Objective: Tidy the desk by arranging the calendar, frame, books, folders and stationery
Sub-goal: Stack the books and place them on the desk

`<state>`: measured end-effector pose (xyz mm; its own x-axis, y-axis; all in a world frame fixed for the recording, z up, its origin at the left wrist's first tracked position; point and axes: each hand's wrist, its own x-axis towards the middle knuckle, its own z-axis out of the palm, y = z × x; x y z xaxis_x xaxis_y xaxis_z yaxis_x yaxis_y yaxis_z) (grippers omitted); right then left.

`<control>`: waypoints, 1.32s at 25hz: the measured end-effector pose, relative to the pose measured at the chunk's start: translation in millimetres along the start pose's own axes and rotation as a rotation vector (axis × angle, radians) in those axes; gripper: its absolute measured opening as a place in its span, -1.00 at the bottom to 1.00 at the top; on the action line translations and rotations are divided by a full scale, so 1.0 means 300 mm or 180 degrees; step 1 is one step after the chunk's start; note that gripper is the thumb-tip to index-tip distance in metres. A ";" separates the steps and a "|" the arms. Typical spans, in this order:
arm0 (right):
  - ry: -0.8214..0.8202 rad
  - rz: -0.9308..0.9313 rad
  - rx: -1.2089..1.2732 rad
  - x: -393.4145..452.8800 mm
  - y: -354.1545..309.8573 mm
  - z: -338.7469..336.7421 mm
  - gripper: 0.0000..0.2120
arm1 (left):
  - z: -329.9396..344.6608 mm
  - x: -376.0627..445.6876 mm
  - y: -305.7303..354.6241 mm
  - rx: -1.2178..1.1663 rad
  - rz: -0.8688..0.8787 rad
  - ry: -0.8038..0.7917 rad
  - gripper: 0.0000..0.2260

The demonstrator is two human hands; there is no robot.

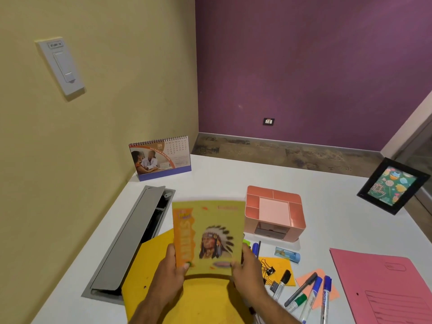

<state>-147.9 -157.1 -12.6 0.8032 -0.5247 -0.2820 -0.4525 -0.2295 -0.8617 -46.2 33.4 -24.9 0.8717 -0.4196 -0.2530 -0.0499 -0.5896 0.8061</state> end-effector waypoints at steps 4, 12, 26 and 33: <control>0.0167 -0.0031 -0.0147 0.197 -0.134 -0.056 -0.57 | -0.069 0.196 0.120 -0.0246 0.0119 0.0036 -0.51; 0.0456 0.0421 0.0003 0.642 -0.336 -0.094 -0.71 | -0.172 0.673 0.335 0.0002 0.0234 0.0400 -0.64; 0.0525 0.1106 -0.0869 1.030 -0.189 0.039 -0.77 | 0.004 1.033 0.189 0.0502 -0.0212 0.0340 -0.94; 0.0622 0.1079 -0.1230 1.037 -0.137 0.086 -0.78 | 0.048 1.048 0.106 0.1241 -0.0307 0.0410 -0.85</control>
<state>130.5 -289.8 -75.7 0.5173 -0.7556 -0.4018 -0.8124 -0.2860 -0.5082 219.2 -127.3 -86.5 0.9340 -0.2747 -0.2284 -0.1243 -0.8493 0.5131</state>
